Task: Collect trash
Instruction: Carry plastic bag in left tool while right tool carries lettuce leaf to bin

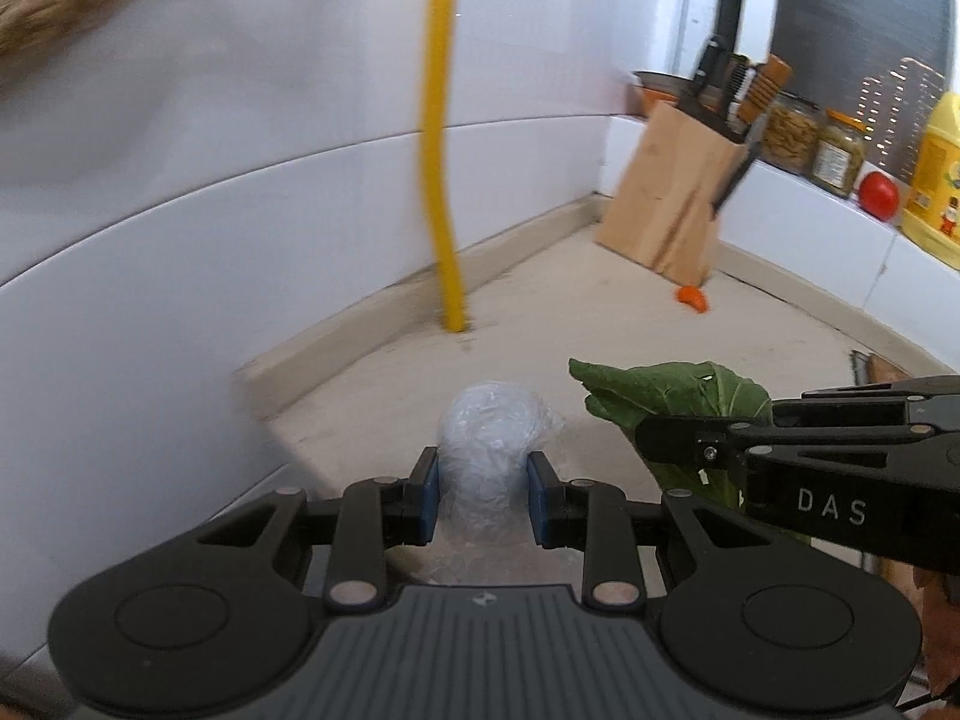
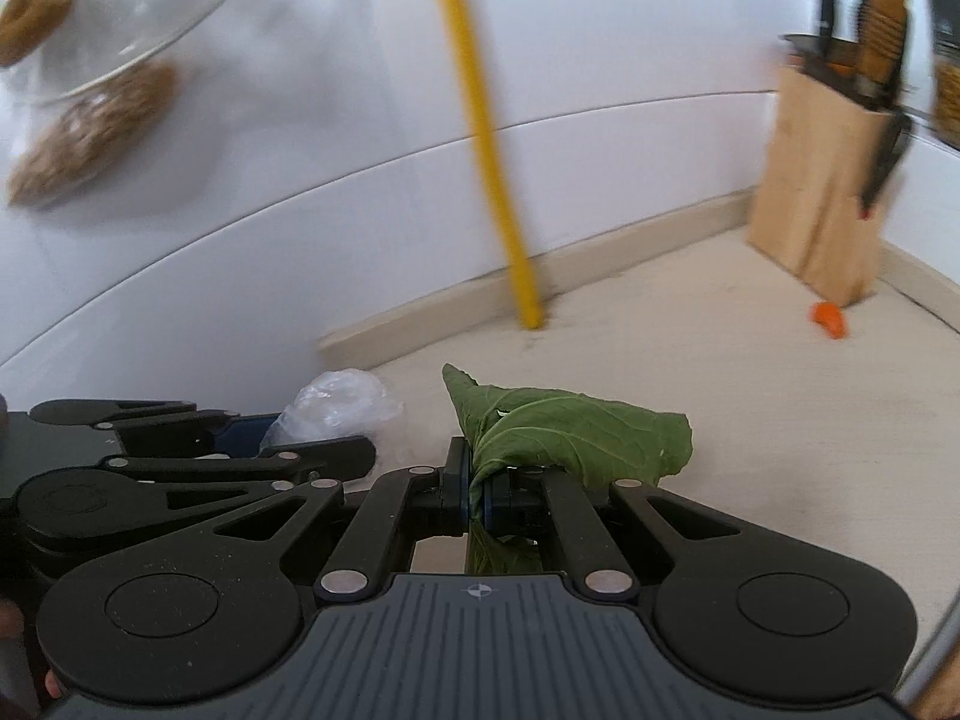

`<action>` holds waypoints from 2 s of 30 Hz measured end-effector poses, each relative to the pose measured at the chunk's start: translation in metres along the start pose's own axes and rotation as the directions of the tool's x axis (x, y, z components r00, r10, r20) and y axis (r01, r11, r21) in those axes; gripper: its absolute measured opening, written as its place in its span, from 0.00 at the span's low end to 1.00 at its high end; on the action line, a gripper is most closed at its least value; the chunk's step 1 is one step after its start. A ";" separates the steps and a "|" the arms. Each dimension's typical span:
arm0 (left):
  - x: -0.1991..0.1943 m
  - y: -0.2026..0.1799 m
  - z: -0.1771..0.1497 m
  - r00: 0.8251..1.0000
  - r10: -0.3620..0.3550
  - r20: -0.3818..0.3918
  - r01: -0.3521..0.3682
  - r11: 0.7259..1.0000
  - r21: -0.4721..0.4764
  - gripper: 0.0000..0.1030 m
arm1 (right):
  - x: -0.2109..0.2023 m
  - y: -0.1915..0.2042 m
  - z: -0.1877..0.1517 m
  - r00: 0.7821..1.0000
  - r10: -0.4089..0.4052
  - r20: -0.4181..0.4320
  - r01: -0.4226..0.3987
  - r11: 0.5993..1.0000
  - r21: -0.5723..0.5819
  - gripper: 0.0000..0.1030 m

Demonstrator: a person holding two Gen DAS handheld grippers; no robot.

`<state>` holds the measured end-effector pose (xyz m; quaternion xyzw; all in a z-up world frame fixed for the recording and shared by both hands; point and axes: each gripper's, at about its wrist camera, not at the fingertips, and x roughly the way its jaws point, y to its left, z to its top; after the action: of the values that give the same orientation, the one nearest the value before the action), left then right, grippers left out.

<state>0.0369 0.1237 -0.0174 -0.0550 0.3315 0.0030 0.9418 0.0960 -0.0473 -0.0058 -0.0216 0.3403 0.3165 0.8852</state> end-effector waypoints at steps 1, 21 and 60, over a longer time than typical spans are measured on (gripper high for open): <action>-0.004 0.005 -0.003 1.000 0.012 0.004 -0.012 1.000 -0.007 0.23 | 0.002 0.006 0.000 1.000 0.012 -0.003 -0.012 1.000 -0.009 0.06; -0.050 0.090 -0.057 0.987 0.160 0.003 -0.158 0.979 -0.131 0.23 | 0.027 0.117 -0.017 0.985 0.149 -0.087 -0.161 0.975 -0.152 0.06; 0.001 0.155 -0.096 0.953 0.222 -0.206 -0.263 0.944 -0.201 0.24 | 0.130 0.163 -0.046 0.947 0.111 -0.300 -0.172 0.968 -0.182 0.08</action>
<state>-0.0286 0.2679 -0.1085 -0.1204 0.4174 0.1521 0.8878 0.0492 0.1423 -0.0922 -0.1343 0.4314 0.4066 0.7941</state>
